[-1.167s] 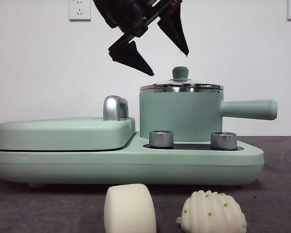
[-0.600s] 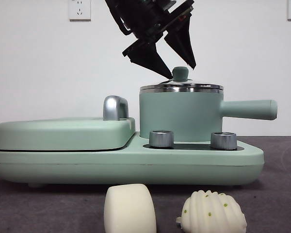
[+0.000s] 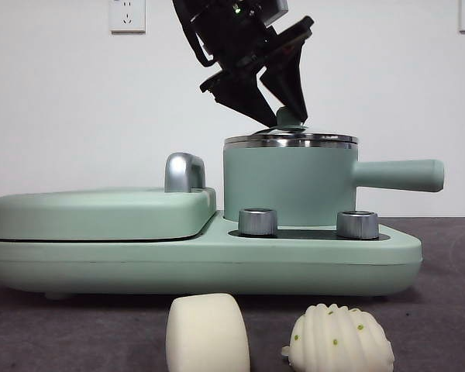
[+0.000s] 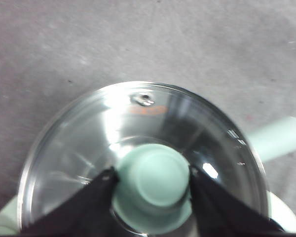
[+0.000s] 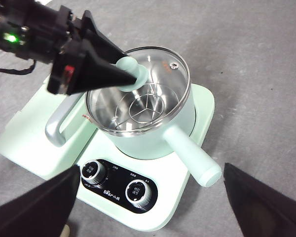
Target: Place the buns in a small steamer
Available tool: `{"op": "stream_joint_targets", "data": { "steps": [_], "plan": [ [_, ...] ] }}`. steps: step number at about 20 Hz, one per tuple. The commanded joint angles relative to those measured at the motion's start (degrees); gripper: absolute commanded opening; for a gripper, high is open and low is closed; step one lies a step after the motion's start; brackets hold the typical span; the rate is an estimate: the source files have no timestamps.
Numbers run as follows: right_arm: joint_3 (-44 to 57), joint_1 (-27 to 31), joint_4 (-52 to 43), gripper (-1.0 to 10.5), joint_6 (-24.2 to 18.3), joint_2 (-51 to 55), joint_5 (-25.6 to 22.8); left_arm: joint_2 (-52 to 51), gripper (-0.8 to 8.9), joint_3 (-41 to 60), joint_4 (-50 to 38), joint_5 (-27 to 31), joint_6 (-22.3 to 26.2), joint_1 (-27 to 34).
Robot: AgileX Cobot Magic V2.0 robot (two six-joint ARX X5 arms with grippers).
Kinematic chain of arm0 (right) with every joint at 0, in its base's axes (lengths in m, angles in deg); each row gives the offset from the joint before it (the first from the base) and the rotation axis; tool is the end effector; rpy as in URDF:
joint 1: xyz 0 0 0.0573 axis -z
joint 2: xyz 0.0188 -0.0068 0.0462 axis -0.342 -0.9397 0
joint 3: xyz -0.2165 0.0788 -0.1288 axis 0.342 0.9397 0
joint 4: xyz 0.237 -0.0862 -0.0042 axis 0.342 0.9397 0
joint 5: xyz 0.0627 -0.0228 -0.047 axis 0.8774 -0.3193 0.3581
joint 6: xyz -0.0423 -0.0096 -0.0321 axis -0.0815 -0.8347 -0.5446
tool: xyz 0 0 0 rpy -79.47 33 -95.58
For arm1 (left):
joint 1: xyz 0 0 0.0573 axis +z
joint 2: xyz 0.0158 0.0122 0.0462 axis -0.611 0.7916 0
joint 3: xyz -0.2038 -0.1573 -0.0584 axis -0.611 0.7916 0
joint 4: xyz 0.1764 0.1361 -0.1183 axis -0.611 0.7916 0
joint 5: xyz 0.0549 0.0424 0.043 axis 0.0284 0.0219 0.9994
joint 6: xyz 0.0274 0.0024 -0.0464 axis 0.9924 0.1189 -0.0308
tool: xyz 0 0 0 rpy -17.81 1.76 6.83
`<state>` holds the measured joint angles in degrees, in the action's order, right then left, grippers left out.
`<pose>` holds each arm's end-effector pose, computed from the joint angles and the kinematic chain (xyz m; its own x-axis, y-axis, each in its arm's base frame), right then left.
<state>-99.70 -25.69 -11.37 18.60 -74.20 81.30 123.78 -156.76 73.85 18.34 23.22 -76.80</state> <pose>0.1399 0.0273 0.3451 0.7058 0.5263 -0.4742 -0.4340 0.8503 0.2978 0.3343 -0.2801 0.3066 0.4182 -0.6189 -0.6649 0.7938 0.6049 -0.0638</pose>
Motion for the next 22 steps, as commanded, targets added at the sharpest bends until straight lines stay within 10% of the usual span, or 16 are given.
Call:
{"op": "stream_joint_targets", "data": {
  "steps": [1,22],
  "plan": [
    [-1.07,-0.22,-0.46,4.6,0.42,-0.24,0.04,1.97,0.27,-1.57,0.55,-0.48,0.11,-0.98],
    [-1.11,-7.56,0.68,4.5,1.88,-2.6,1.46,-1.79,0.08,-24.35,26.12,-0.46,2.91,0.48]
  ]
}}
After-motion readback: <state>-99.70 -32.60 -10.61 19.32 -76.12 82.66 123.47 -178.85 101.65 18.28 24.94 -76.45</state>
